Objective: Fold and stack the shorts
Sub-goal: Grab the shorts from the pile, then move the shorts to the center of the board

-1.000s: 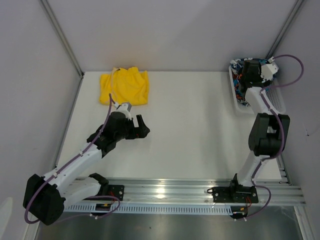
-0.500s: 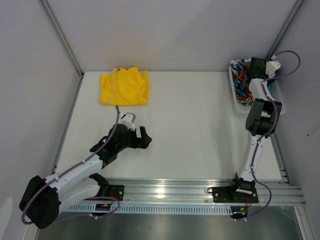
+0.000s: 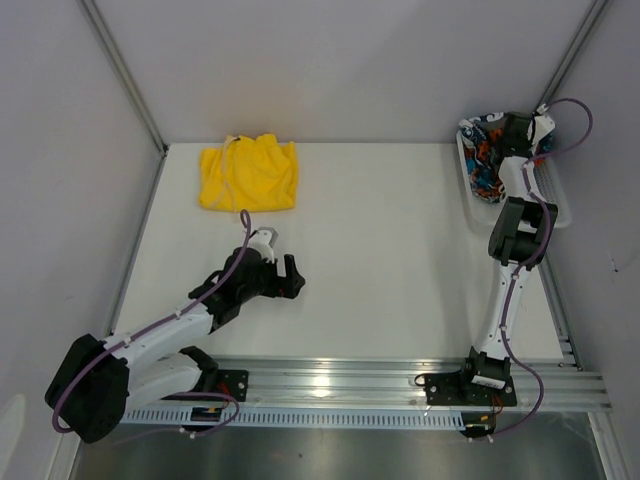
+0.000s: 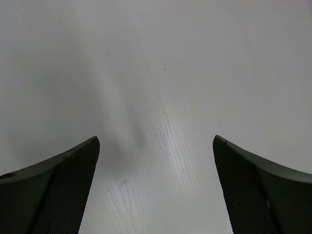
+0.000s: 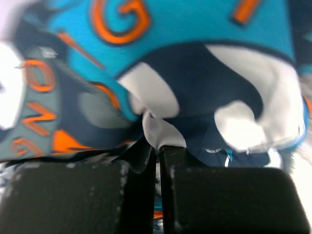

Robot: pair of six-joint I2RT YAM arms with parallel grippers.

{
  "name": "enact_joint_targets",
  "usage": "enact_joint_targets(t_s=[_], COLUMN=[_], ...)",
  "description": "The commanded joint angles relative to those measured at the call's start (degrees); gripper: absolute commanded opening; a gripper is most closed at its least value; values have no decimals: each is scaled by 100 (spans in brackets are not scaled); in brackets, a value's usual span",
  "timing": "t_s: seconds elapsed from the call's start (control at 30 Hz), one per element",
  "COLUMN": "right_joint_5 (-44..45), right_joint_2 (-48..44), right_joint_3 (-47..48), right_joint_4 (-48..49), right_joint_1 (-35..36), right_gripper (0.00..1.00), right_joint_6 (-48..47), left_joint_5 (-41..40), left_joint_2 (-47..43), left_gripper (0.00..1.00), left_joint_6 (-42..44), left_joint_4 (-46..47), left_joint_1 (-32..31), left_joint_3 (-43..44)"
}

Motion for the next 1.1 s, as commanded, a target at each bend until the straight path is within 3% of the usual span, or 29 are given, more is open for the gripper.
enact_joint_targets(t_s=[0.0,0.23,0.53,0.6,0.73,0.8,0.93,1.07], right_joint_5=[-1459,-3158,-4485,-4645,-4392,-4285,-4444,-4382], right_joint_2=[-317,-1879,-4025,-4597,-5467,-6010,-7005,-7429], right_joint_3=[145,-691,-1464,-1570,-1745,-2052,-3641,-6028], right_joint_4=[1098,2328,2707,2551,1305,933,915,1117], right_joint_1=[93,409,928,1173,1920,2114,2614,3273], right_gripper=[0,0,0,0,0,0,0,0], right_joint_6=[113,281,-10,-150,-607,-390,270,868], left_joint_5=[-175,-52,125,98,36,-236,-482,-982], left_joint_2=[100,-101,-462,-532,-795,-1093,-1725,-2507], left_gripper=[99,99,99,99,99,99,99,99], left_joint_6=[166,192,201,201,158,140,96,26], left_joint_4=[187,177,257,204,99,72,-24,-410], left_joint_1=[-48,-48,-57,-56,-57,-57,-57,-57], left_joint_3=[170,161,21,21,-14,-93,-208,-348])
